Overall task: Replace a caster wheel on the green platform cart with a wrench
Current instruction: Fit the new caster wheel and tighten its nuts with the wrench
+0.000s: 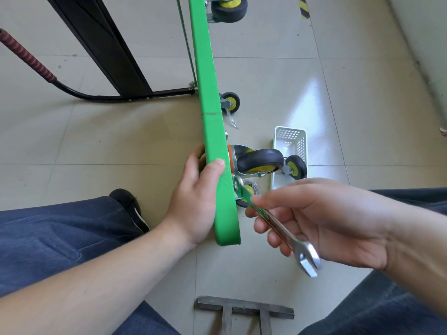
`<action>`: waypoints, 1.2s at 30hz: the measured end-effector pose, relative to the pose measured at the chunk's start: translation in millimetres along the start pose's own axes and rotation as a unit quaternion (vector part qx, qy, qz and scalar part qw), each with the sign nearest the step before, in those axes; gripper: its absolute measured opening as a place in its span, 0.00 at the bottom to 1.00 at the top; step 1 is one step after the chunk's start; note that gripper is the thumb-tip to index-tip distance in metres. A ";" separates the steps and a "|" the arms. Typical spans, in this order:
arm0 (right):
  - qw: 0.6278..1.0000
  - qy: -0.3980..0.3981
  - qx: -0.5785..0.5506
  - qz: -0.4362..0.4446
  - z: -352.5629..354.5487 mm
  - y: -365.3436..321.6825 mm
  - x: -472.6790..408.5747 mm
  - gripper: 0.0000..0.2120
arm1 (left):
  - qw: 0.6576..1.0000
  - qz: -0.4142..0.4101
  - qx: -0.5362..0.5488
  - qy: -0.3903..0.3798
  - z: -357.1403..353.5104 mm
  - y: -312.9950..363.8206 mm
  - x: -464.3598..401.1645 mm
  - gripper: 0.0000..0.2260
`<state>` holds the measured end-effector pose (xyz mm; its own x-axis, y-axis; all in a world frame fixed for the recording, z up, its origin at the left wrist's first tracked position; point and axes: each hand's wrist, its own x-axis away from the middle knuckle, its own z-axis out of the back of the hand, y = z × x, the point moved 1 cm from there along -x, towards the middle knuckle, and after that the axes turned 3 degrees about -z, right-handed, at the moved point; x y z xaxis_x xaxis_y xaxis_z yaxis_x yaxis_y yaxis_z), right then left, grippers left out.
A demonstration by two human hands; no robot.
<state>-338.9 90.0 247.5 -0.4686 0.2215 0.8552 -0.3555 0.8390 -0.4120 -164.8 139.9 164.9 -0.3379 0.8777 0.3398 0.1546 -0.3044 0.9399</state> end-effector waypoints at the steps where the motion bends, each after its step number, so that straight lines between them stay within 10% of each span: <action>1: 1.000 0.008 0.015 0.004 3.2 4.8 -0.4 0.10 | 1.000 -0.001 -0.002 0.000 0.1 -0.7 -0.5 0.27; 8: 0.975 0.150 0.124 0.109 18.4 44.3 -32.9 0.05 | 1.000 0.001 0.001 -0.003 -0.4 1.0 0.1 0.29; 36: 0.895 0.171 0.310 0.270 25.9 52.3 -93.8 0.04 | 1.000 0.006 -0.001 0.004 -1.0 2.0 1.9 0.28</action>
<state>-334.5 100.2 137.6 -0.4699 0.7396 0.4819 -0.5829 0.1501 -0.7986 -166.1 140.5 167.5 -0.3426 0.8714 0.3511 0.1561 -0.3157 0.9359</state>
